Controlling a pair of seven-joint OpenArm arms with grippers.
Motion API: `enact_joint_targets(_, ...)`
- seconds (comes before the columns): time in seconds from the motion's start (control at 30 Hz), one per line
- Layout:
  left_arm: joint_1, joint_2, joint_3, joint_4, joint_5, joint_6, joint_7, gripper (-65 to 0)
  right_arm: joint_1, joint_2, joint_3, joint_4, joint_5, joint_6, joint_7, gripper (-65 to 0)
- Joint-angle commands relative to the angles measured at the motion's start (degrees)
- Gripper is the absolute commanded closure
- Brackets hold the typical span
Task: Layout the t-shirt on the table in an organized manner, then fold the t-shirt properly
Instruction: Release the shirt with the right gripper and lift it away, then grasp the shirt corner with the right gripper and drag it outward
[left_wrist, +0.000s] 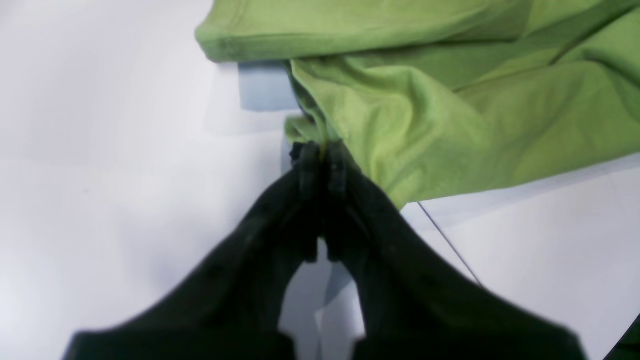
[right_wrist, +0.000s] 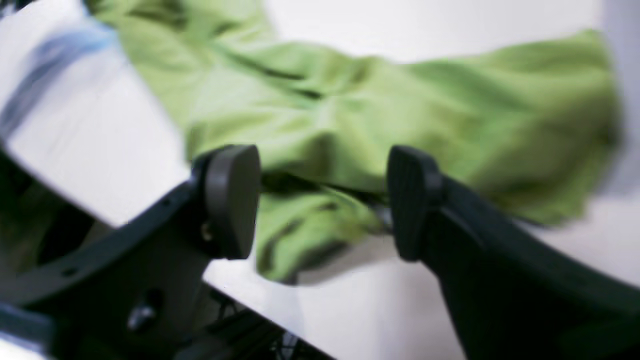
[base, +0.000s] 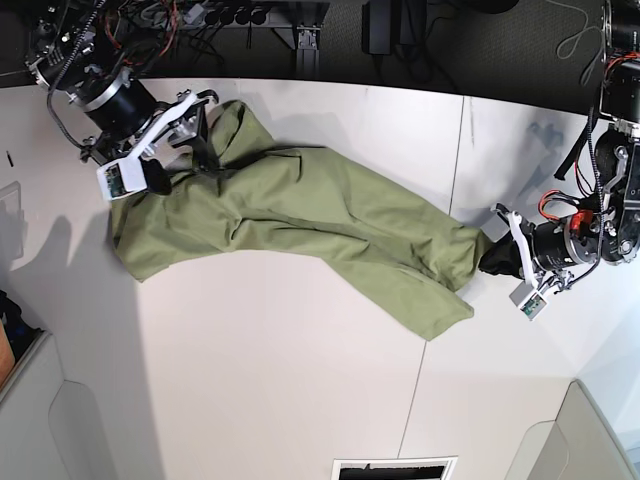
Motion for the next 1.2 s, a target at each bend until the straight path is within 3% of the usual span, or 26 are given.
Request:
enact_joint_targets(0.0, -0.5, -0.98, -0.55, 0.7, -0.85, 0.1, -0.5, 0.0, -0.81, 0.17, 1.77, 0.35, 0.81, -0.76, 1.53, -39.4)
enact_joint_targets(0.2, 1.14, -0.98, -0.55, 0.7, -0.87, 0.1, -0.7, 0.0, 0.0, 0.17, 8.96, -8.33, 0.61, -6.6, 8.92, -39.4)
enact_joint_targets(0.6, 1.44, -0.98, -0.55, 0.7, -1.05, 0.1, -0.68, 0.0, 15.21, 0.15, 9.14, -32.37, -0.07, -6.51, 9.97, -38.9)
enact_joint_targets(0.67, 1.42, -0.96, -0.55, 0.7, -1.07, 0.1, -0.68, 0.0, 17.57, 0.15, 9.14, -35.47, -0.09, -6.58, 9.84, -32.4)
enact_joint_targets(0.77, 1.42, -0.98, -0.55, 0.7, -1.01, 0.1, -0.7, 0.0, 20.24, 0.2, 9.14, -38.51, -0.24, -6.34, 9.84, -12.3)
enact_joint_targets(0.83, 1.4, -0.98, -0.55, 0.7, -0.33, 0.1, -0.7, 0.0, 21.46, 0.22, 9.14, -38.56, -0.22, -4.28, 9.86, 0.0)
enact_joint_targets(0.97, 1.42, -1.01, -0.55, 0.7, 1.51, 0.1, -0.63, 0.0, 23.82, 2.19, 9.25, -35.58, -0.24, -2.49, 9.86, 0.0)
enact_joint_targets(1.17, 1.42, -1.03, -0.55, 0.66, 4.74, 0.1, -0.57, 0.0, 29.24, 9.18, 9.25, -34.86, -3.67, -2.54, 9.84, 0.0)
